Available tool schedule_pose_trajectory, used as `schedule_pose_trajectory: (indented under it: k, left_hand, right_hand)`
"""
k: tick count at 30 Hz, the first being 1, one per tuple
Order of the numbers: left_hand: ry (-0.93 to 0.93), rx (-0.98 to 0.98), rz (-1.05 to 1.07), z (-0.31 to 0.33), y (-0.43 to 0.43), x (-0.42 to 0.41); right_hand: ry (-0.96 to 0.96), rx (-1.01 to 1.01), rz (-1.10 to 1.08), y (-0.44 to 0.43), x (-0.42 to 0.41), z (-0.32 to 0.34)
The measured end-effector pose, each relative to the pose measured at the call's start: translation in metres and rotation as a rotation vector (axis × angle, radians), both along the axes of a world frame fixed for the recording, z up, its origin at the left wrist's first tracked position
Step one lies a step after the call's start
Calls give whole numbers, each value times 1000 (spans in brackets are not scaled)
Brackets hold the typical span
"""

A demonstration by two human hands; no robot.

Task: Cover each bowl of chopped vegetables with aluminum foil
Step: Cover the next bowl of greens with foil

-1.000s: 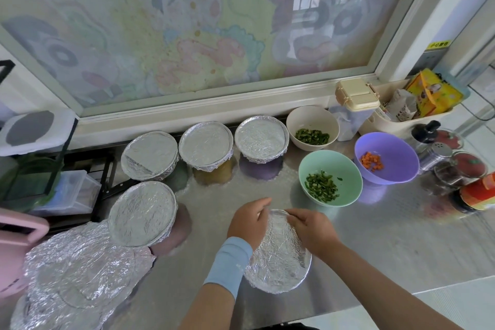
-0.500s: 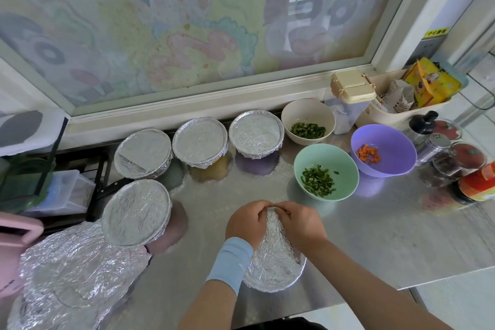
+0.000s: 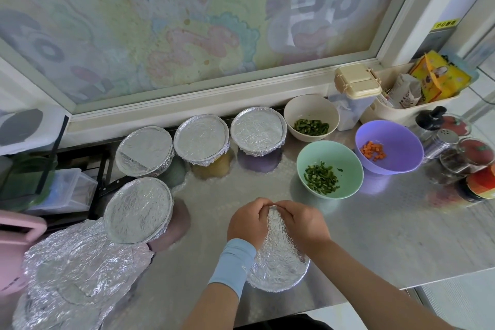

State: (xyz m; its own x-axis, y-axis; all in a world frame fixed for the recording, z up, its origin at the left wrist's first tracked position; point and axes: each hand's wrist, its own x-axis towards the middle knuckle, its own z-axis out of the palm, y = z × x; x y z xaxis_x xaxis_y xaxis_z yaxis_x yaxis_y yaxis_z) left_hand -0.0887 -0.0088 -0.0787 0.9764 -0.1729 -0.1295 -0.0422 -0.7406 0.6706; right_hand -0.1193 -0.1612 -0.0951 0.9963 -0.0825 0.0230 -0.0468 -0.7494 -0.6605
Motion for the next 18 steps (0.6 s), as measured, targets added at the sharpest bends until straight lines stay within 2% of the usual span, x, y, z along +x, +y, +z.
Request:
schedule_pose_trajectory:
  k: [3,6,10,13,15,18]
  left_hand:
    - [10,18,11,0,-1,1]
    - [44,0,27,4,1,1]
    - [79,-65,127,8,10,-3]
    - [100,-33,185,8,18,-4]
    - [96,-12,171,6,21,-7]
    - [45,-17,39,0,21,-22]
  right_hand:
    - [10,-17,4,-1,4,3]
    - [139,16,34,-2,10,14]
    - [332,178,-59,-12,18,27]
    - [453,358,-169,-26,19,34]
    - [486,421,-219,-32,14,38]
    - [481,400,-195,-28,-1,39]
